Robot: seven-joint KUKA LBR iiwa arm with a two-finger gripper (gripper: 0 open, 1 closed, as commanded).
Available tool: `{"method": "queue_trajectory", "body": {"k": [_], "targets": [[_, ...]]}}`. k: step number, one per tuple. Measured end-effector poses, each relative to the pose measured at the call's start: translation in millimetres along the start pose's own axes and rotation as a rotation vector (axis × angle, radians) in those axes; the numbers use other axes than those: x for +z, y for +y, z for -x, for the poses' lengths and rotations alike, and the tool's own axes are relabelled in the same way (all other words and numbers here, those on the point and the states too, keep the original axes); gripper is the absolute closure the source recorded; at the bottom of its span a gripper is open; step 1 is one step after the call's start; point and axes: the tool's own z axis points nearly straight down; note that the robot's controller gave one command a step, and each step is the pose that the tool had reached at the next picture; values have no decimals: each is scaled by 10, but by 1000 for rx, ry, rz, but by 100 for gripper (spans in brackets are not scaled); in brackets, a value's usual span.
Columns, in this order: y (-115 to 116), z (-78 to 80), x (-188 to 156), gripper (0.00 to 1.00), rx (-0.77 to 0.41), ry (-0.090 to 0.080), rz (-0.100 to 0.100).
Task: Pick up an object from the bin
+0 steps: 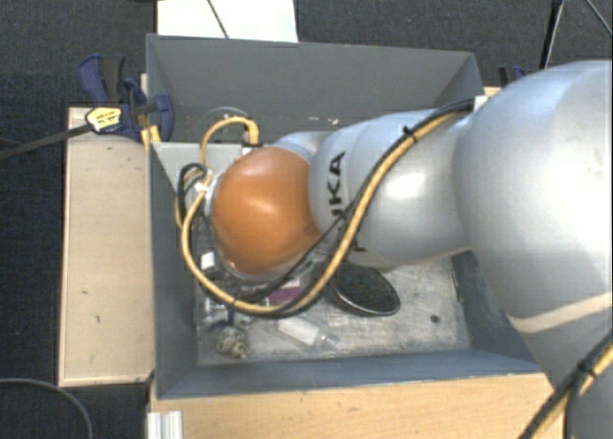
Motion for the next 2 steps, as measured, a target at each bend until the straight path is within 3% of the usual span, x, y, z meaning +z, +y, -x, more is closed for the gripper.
{"method": "queue_trajectory", "body": {"k": [2], "targets": [[-6, 17, -220, 100, 19, -3, -4]]}}
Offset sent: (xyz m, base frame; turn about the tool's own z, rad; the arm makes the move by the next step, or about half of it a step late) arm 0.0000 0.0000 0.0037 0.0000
